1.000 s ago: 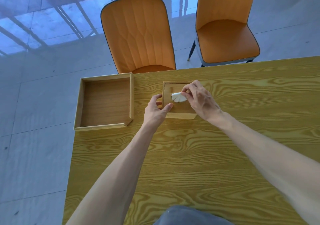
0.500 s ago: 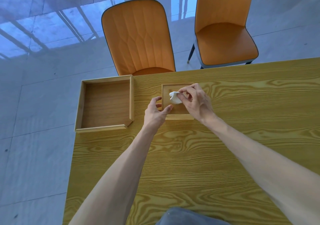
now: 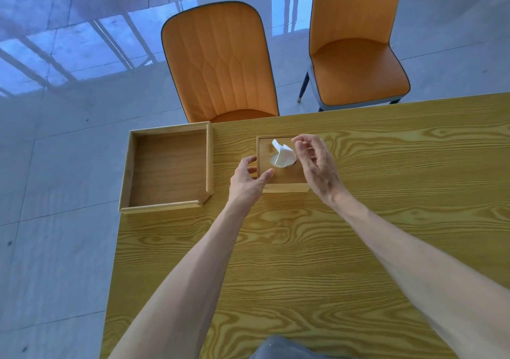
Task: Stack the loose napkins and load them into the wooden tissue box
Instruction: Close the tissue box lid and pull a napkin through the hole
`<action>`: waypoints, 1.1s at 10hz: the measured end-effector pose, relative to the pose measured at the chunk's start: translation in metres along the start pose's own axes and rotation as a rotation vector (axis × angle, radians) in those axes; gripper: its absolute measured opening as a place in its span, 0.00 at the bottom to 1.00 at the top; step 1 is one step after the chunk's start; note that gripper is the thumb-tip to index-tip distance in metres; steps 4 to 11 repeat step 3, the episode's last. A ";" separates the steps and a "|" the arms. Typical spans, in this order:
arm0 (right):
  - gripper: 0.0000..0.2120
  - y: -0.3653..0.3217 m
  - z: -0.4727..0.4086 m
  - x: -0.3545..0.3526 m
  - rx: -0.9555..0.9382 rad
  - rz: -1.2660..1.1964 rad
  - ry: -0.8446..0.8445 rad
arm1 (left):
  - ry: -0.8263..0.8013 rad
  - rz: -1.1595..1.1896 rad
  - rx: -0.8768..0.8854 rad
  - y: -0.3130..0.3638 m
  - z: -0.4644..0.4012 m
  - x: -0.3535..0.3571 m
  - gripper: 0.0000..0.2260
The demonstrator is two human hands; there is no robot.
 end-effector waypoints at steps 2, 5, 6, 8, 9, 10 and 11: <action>0.16 0.001 0.001 -0.012 0.021 0.141 0.088 | -0.090 -0.227 0.006 0.008 0.005 -0.003 0.28; 0.16 -0.004 0.000 -0.021 0.017 0.332 0.071 | -0.192 -0.474 0.011 0.013 0.008 -0.007 0.26; 0.16 -0.004 0.000 -0.021 0.017 0.332 0.071 | -0.192 -0.474 0.011 0.013 0.008 -0.007 0.26; 0.16 -0.004 0.000 -0.021 0.017 0.332 0.071 | -0.192 -0.474 0.011 0.013 0.008 -0.007 0.26; 0.16 -0.004 0.000 -0.021 0.017 0.332 0.071 | -0.192 -0.474 0.011 0.013 0.008 -0.007 0.26; 0.16 -0.004 0.000 -0.021 0.017 0.332 0.071 | -0.192 -0.474 0.011 0.013 0.008 -0.007 0.26; 0.16 -0.004 0.000 -0.021 0.017 0.332 0.071 | -0.192 -0.474 0.011 0.013 0.008 -0.007 0.26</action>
Point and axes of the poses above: each hand's wrist, its own z-axis away from the middle knuckle, its own x-axis out of the palm, y = z × x, the point moved 5 cm from there along -z, towards the middle knuckle, and after that the axes turned 13 degrees about x, right-handed, at the moved point
